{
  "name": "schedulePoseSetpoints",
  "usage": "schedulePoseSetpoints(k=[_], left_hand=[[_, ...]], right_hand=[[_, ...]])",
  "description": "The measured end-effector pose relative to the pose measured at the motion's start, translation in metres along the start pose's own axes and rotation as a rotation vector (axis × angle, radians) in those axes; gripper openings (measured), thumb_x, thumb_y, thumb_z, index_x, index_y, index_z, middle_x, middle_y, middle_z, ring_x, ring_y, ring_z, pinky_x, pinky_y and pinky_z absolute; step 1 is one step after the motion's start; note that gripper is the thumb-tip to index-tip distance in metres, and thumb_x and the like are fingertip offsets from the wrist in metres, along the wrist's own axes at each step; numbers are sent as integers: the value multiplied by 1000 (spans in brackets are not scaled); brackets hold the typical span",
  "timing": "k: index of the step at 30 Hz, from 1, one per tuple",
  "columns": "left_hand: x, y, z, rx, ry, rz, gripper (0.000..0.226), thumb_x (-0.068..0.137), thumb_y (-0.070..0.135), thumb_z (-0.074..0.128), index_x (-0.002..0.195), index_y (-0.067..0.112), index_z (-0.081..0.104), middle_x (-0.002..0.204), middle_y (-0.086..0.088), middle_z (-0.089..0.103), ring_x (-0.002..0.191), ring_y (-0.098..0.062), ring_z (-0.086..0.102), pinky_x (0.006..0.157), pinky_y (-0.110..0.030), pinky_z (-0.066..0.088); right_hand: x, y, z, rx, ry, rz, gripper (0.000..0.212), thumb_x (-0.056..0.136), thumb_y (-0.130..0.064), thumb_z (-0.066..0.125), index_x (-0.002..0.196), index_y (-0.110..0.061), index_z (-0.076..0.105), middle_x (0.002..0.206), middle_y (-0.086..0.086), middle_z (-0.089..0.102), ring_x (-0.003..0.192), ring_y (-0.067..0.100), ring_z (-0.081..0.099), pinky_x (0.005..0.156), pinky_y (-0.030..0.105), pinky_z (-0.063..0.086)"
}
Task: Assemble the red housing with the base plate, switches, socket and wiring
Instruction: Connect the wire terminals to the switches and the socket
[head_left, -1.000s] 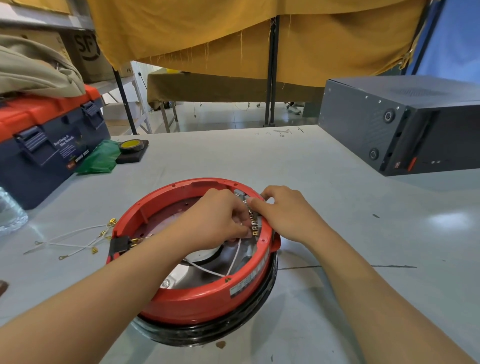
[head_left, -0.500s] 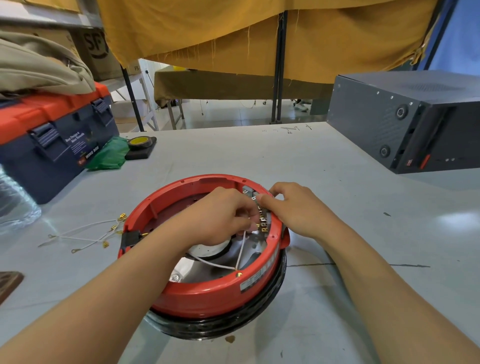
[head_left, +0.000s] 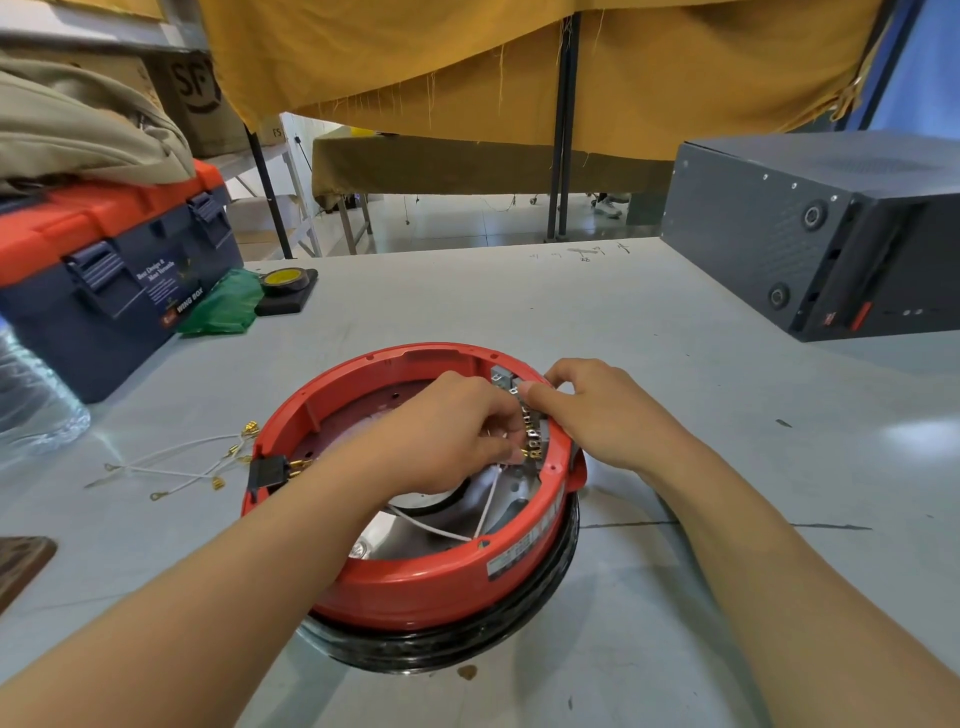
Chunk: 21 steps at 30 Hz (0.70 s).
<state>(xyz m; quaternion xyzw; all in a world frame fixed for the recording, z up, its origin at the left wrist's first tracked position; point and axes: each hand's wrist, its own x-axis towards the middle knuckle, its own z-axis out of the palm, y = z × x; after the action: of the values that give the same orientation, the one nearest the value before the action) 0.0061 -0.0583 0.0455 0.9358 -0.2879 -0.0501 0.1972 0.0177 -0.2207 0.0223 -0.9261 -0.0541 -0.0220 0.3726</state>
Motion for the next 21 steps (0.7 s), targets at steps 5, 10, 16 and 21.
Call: schedulePoseSetpoints(k=[5,10,16,21], left_hand=[[0,0,2,15,9,12,11,87,23,65,76,22,61,82,-5,66,79,-19,58,72,-31,44],[0,-1,4,4,27,16,10,87,22,65,78,17,65,80,-3,66,75,-15,57,63,-19,38],[-1,-1,3,-17,14,27,12,88,22,63,86,11,68,83,-7,67,79,-20,58,73,-30,41],[-1,0,4,-51,13,6,10,87,22,65,82,13,67,81,-5,68,77,-17,59,71,-27,42]], right_hand=[[0,0,0,1,0,6,34,90,-46,50,98,-15,62,81,-1,61,77,15,58,60,22,40],[1,0,1,-7,6,5,34,91,-46,50,98,-15,62,78,-4,58,74,12,54,58,21,38],[1,0,1,-4,-1,7,35,91,-46,50,100,-15,62,83,-1,61,78,15,57,59,20,39],[1,0,1,-9,6,11,34,91,-46,50,97,-14,62,76,-4,57,76,15,55,59,22,38]])
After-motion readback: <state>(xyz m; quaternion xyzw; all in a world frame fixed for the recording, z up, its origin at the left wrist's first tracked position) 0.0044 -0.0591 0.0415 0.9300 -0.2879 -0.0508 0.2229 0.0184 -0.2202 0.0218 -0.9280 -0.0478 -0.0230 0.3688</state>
